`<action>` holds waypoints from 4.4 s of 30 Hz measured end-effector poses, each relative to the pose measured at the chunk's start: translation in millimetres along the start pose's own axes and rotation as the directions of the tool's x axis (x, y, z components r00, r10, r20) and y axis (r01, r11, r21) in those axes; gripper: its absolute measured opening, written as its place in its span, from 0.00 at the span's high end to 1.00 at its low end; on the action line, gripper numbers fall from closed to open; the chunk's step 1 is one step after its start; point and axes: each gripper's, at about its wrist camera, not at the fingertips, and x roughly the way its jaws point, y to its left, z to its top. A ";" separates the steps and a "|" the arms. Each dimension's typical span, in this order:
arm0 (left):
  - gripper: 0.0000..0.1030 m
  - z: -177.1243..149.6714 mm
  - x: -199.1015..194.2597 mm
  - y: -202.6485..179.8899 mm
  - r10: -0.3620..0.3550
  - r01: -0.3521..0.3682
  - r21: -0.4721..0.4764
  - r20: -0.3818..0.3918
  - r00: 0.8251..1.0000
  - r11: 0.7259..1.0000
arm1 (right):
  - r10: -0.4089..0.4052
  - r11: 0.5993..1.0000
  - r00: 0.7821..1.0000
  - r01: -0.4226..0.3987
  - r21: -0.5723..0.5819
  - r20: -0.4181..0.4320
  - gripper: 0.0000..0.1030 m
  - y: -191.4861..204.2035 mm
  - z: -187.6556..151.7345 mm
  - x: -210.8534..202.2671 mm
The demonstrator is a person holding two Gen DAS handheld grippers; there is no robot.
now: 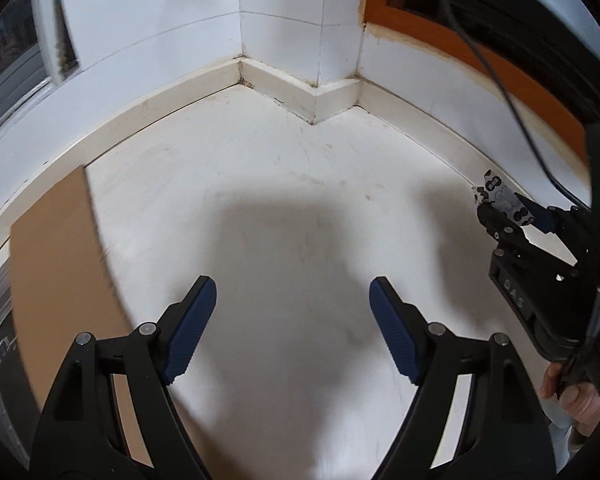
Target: Collect trash
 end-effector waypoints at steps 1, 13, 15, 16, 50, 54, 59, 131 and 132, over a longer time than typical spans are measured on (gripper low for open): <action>0.25 -8.6 -14.2 2.2 -0.009 0.009 0.001 0.001 1.000 1.000 | 0.023 1.000 1.000 -0.023 0.009 0.003 0.66 -0.2 -5.1 -13.7; 0.25 -125.5 -181.0 14.4 -0.041 0.035 0.091 0.062 0.997 0.995 | 0.236 0.970 0.970 -0.239 0.044 0.062 0.67 16.0 -101.3 -214.2; 0.25 -147.7 -209.8 15.2 -0.053 0.044 0.101 0.086 0.995 0.994 | 0.265 0.963 0.961 -0.268 0.030 0.076 0.67 25.3 -120.5 -247.8; 0.25 -158.2 -222.2 15.6 -0.054 0.044 0.105 0.094 0.994 0.994 | 0.276 0.960 0.958 -0.279 0.026 0.079 0.67 28.4 -130.0 -263.5; 0.25 -556.6 -229.7 11.3 0.003 -0.018 0.117 0.131 0.991 0.993 | 0.435 0.890 0.898 -0.416 0.185 -0.072 0.66 146.3 -553.2 -355.6; 0.25 -575.7 -181.8 21.9 -0.014 0.011 0.052 0.054 0.998 0.999 | 0.435 0.891 0.889 -0.402 0.212 -0.142 0.66 159.0 -595.9 -322.5; 0.25 -596.8 -133.1 32.8 0.001 0.000 0.011 -0.037 0.999 1.000 | 0.421 0.902 0.881 -0.384 0.195 -0.214 0.65 180.6 -631.6 -291.6; 0.18 -508.9 -280.3 18.2 -0.039 0.038 0.024 0.057 0.998 0.999 | 0.315 0.928 0.946 -0.291 0.231 -0.075 0.24 90.3 -515.9 -410.5; 0.18 -505.1 -289.3 13.6 -0.033 0.031 0.036 0.069 0.997 0.999 | 0.314 0.928 0.948 -0.292 0.233 -0.061 0.22 86.9 -511.1 -418.8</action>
